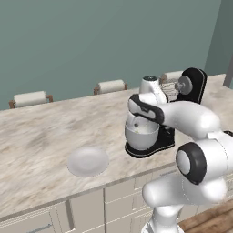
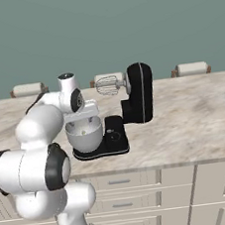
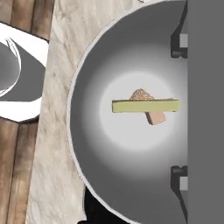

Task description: Add butter and sugar cubes to the stand mixer bowl and then turn on the stand mixer to begin making frosting.

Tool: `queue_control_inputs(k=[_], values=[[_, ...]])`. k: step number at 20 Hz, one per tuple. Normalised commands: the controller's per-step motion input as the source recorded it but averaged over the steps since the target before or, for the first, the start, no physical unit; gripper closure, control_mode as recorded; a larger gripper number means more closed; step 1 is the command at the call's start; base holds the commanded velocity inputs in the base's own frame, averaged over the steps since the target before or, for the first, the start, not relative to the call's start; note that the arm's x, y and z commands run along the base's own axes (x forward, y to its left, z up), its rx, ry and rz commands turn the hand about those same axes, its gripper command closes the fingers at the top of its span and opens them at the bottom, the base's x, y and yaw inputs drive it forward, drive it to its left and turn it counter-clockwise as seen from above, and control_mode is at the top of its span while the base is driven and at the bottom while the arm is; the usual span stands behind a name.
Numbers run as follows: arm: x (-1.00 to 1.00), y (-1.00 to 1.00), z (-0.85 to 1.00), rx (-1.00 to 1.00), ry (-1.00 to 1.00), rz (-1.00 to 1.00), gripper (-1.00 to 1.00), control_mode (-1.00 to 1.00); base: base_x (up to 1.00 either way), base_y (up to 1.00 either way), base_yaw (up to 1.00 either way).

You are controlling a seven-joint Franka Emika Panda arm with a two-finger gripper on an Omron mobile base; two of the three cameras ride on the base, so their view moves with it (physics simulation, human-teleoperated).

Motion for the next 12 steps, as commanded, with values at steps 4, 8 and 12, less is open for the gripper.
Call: queue_control_inputs(k=[4, 8, 12], values=[[-0.38, -0.14, 0.14, 0.00, -0.19, -0.03, -1.00, -1.00, 0.00, 0.00, 0.00], [-0.35, -0.12, 0.33, 0.05, -0.11, -0.16, -1.00, -1.00, 0.00, 0.00, 0.00], [-0.34, -0.20, 0.49, 0.08, -0.03, -0.18, -1.00, -1.00, 0.00, 0.00, 0.00]])
